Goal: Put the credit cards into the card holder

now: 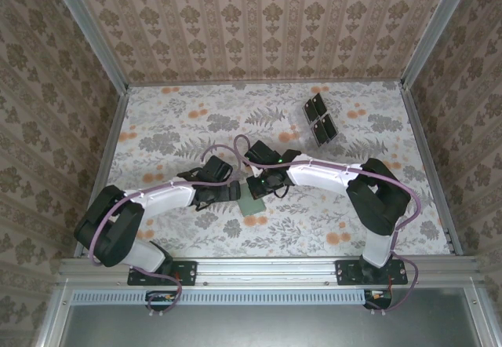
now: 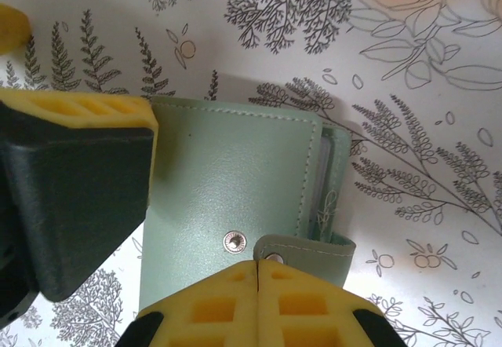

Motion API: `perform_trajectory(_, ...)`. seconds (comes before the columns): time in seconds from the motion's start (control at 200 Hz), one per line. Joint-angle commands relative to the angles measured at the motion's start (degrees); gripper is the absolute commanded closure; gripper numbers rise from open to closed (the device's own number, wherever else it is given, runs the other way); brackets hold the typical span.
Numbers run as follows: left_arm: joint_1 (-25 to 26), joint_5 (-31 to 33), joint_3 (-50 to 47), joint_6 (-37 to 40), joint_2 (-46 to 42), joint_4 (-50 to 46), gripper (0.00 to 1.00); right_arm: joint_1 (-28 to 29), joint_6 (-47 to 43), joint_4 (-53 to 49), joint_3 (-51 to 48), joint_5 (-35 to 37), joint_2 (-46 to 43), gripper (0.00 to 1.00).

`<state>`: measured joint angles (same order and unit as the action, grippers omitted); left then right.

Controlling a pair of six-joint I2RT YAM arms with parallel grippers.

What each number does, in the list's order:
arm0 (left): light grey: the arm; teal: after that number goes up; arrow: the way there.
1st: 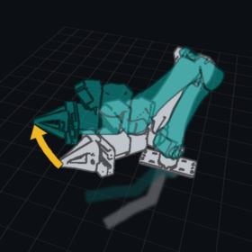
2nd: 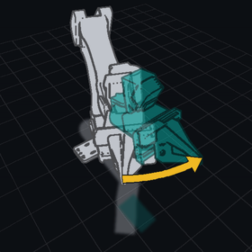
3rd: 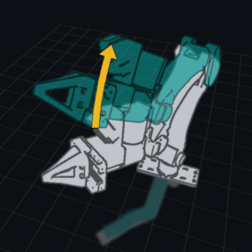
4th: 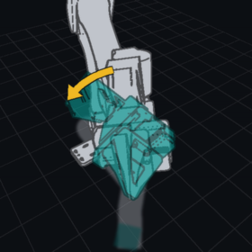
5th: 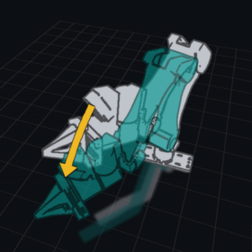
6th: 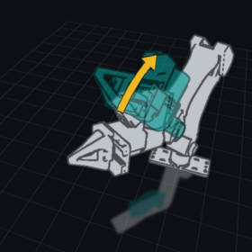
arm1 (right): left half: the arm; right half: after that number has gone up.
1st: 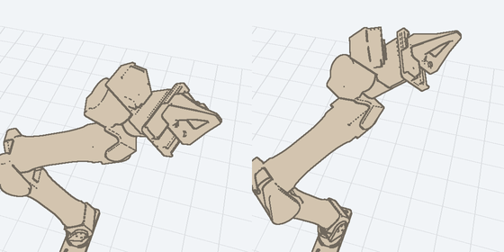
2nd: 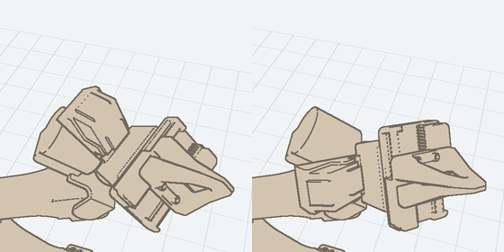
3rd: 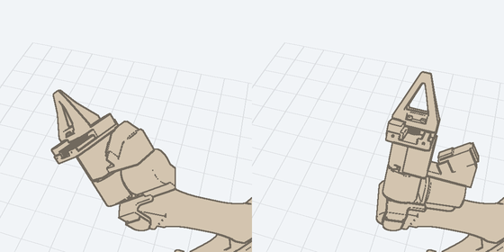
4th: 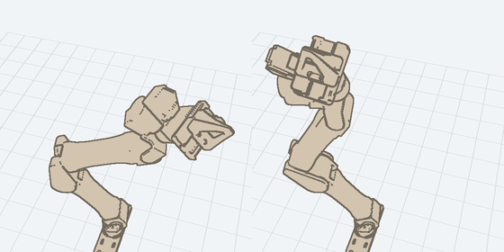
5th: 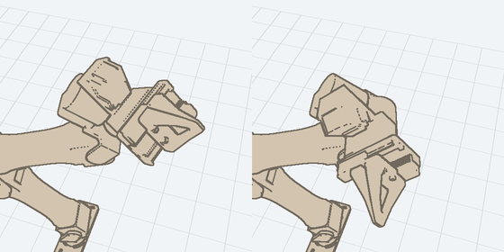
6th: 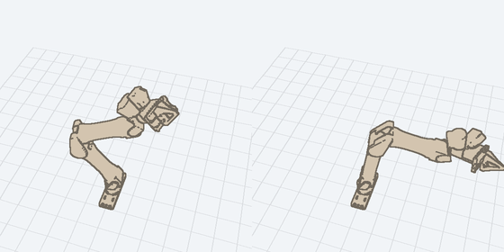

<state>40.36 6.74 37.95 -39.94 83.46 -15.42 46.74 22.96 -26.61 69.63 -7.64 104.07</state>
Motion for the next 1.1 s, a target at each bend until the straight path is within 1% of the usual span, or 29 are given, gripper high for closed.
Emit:
perform_trajectory(0.0,1.0,-4.7,-1.7,-2.5,3.0,-5.0,0.00,-0.2,1.3,1.3,-0.7,-2.4,-1.2,1.00)
perform_trajectory(0.8,1.2,-5.3,-1.7,-2.8,3.7,-4.2,0.00,-0.1,1.7,3.4,-2.9,-5.4,0.2,1.00)
perform_trajectory(1.095,1.3,-5.7,-1.8,-2.7,2.9,-4.6,0.00,-0.6,3.0,5.1,-4.9,-4.7,-2.2,1.00)
